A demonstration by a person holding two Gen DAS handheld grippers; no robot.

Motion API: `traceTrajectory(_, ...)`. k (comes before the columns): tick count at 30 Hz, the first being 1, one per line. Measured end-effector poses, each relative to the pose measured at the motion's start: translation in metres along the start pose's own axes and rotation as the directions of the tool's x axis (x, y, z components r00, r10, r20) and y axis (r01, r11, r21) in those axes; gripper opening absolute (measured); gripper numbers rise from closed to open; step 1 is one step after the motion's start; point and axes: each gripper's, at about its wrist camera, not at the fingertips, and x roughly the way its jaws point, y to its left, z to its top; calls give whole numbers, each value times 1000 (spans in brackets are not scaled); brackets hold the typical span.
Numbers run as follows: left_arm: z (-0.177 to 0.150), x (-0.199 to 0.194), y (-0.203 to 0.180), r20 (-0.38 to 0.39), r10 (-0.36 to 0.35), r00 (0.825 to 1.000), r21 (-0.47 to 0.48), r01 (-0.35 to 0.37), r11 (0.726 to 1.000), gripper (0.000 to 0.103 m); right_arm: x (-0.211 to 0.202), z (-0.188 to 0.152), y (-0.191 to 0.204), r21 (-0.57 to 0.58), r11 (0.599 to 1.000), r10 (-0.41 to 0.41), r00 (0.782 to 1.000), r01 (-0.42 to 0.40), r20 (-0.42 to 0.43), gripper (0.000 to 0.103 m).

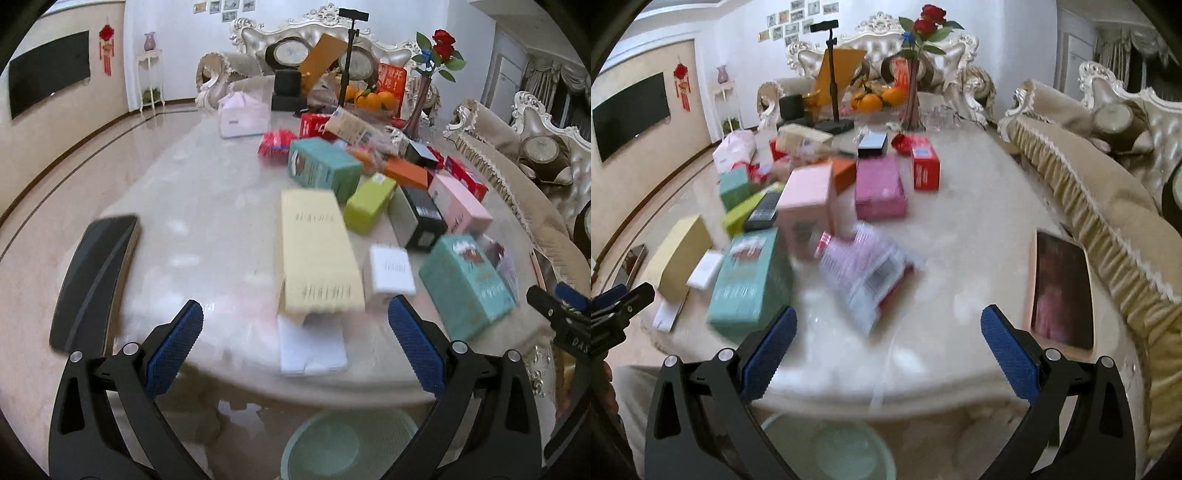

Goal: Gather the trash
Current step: 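Grasp the yellow KIMTRUE box with the left tool while the right grasps the red snack packet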

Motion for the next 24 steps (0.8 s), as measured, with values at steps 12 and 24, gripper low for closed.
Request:
traceTrajectory(12, 29, 73, 4, -127, 82, 988, 2, -82, 997, 97, 65, 23, 3, -71, 989, 115, 982, -127, -146, 94)
traceTrajectory(24, 29, 60, 11, -85, 54, 995, 49, -50, 998, 47, 43, 25, -6, -21, 982, 183, 976, -187, -121, 48)
